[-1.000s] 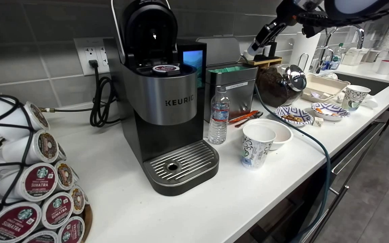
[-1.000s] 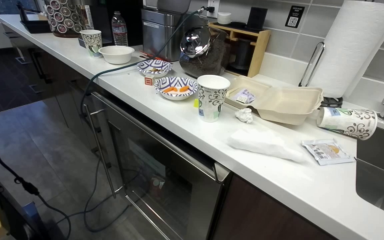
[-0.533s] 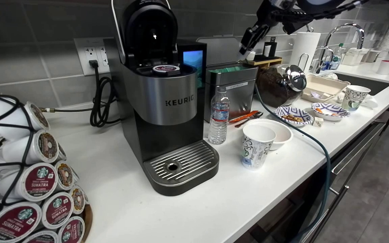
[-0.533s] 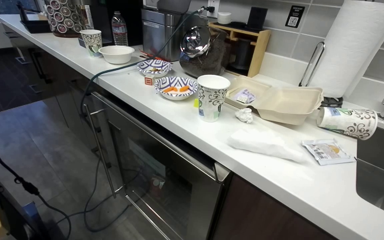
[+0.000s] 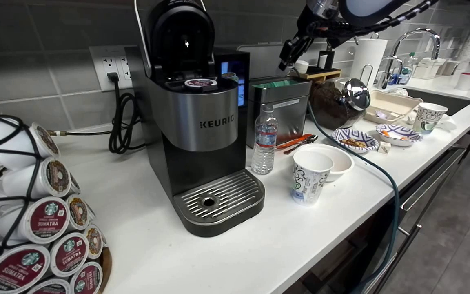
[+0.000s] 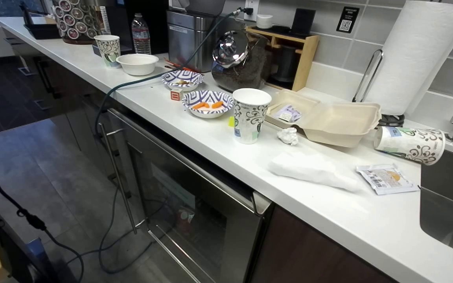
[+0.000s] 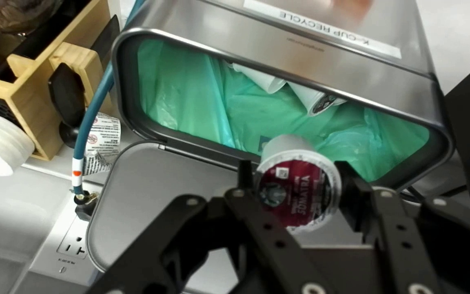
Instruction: Pick up the bottle and throw it in the bin
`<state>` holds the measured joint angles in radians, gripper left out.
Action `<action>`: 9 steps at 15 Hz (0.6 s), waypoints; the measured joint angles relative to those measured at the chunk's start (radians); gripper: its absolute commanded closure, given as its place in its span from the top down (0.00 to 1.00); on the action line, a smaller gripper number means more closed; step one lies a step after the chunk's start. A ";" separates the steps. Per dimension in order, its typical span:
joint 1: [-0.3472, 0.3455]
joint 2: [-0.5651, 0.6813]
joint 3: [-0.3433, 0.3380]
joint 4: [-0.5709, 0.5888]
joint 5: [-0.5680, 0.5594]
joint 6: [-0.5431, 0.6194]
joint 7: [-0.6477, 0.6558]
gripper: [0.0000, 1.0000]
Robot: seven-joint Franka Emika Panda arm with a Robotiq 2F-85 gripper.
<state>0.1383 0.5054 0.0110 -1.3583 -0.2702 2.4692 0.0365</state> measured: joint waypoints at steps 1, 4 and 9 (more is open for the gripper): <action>0.002 0.008 -0.002 0.004 0.000 0.000 0.000 0.27; 0.010 0.033 -0.009 0.025 0.000 0.002 0.002 0.27; 0.021 0.065 -0.030 0.051 -0.001 0.002 0.002 0.27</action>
<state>0.1596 0.5701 -0.0190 -1.3074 -0.2711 2.4713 0.0385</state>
